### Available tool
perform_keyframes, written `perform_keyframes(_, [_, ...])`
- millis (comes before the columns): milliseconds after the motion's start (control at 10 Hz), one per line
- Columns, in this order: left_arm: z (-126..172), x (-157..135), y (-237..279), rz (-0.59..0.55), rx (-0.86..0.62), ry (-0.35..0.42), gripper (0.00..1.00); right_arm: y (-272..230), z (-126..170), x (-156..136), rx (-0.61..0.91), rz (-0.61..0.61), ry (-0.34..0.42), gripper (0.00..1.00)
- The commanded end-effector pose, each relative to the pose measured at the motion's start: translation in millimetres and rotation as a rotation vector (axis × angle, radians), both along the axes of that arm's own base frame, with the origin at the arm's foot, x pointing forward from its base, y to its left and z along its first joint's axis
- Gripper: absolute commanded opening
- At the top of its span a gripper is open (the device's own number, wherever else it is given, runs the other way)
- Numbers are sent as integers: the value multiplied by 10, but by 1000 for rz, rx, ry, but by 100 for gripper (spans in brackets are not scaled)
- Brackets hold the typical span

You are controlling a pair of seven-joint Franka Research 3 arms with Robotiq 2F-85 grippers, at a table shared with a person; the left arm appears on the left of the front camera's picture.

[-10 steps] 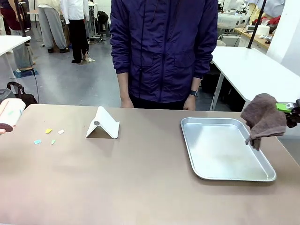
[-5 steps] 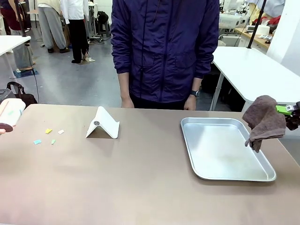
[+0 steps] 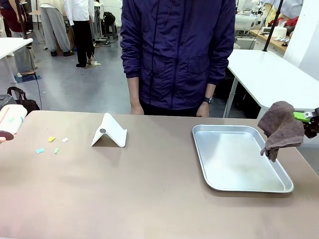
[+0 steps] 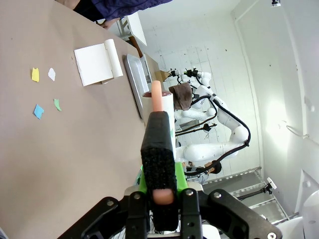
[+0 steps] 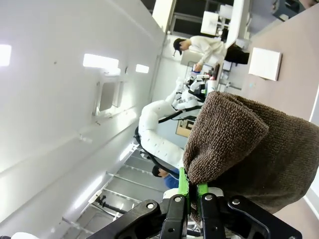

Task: Clean the surface of the table.
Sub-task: Clean the area not pointed to by the person.

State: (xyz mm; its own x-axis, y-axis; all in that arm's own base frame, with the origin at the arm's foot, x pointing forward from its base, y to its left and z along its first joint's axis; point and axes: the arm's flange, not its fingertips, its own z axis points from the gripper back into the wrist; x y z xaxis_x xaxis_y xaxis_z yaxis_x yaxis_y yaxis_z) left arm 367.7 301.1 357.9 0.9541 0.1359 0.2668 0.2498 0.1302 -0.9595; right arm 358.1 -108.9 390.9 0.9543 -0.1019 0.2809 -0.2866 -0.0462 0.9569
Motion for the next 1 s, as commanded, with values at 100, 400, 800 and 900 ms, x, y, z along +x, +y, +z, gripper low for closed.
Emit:
perform_keyframes(100, [50,-21,-11,-1,-3,14,0,-16,50,28,10,16,-11,7])
perform_keyframes(400, [50,-21,-11,-1,-3,14,0,-16,50,28,10,16,-11,7])
perform_keyframes(800, [24,23,-18,46,76,33,22,-16,50,28,10,16,-11,7])
perform_keyframes(900, [28,51,-36,87,141,94,22,-16,50,28,10,16,-11,7])
